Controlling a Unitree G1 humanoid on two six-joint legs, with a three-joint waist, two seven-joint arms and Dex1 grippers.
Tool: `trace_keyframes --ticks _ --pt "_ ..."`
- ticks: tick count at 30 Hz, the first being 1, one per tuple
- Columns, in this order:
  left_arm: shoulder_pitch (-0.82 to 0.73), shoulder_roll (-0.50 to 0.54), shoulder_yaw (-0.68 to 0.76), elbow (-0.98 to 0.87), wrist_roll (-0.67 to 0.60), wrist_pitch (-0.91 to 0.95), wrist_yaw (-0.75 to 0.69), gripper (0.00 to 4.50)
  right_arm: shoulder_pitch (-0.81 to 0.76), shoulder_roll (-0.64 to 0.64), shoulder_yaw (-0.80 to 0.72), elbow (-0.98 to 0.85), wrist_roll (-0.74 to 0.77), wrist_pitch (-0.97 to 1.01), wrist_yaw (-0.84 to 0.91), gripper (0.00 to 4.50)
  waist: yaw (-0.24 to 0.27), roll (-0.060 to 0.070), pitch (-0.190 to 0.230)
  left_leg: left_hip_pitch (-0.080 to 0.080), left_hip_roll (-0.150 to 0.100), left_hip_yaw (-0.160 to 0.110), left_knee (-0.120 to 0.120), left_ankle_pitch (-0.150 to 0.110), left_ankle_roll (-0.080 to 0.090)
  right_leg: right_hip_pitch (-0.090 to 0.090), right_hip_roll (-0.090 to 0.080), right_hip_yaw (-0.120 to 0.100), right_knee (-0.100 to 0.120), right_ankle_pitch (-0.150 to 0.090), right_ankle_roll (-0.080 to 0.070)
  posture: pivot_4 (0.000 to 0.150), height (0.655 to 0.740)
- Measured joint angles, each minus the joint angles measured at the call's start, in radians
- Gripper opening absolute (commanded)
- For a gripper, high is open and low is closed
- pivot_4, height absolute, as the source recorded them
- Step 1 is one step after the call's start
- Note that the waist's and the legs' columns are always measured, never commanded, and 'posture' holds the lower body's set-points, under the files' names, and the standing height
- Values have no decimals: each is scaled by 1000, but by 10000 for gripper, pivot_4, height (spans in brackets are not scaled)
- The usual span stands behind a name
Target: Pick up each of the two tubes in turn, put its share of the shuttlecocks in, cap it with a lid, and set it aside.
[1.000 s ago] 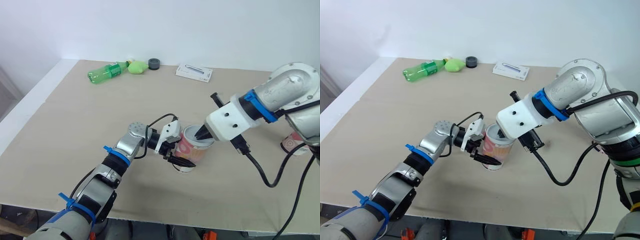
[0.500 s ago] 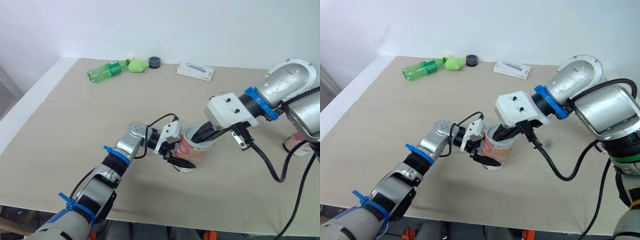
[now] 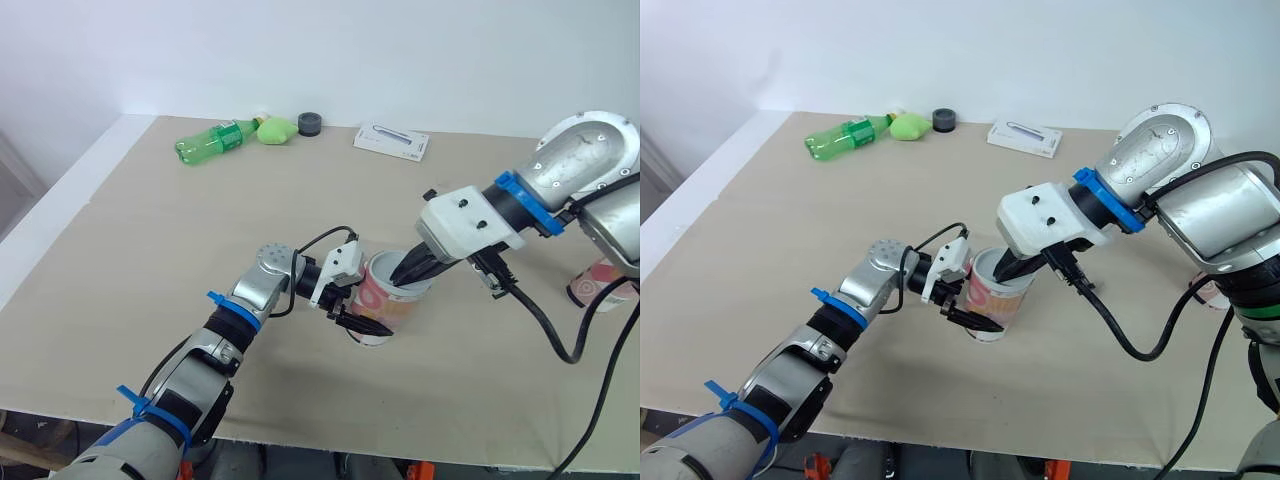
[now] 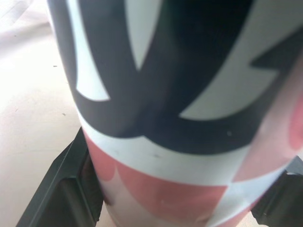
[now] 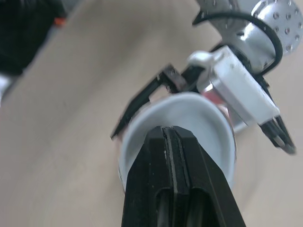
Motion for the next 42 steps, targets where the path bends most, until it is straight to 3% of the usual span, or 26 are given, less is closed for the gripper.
trace_keyframes --ticks 21,42 --pt "0 -3 -1 -4 3 0 -2 33183 -70 -63 106 42 76 -36 -2 1109 0 0 0 0 0 0 0 0 0 1 0 0 0 0 0 1500 7203" --pt "0 -3 -2 -6 5 11 3 33183 -48 -67 103 1 10 -119 -5 1109 0 -1 -1 3 0 -1 0 0 0 1 0 -1 0 -1 -1 1500 7203"
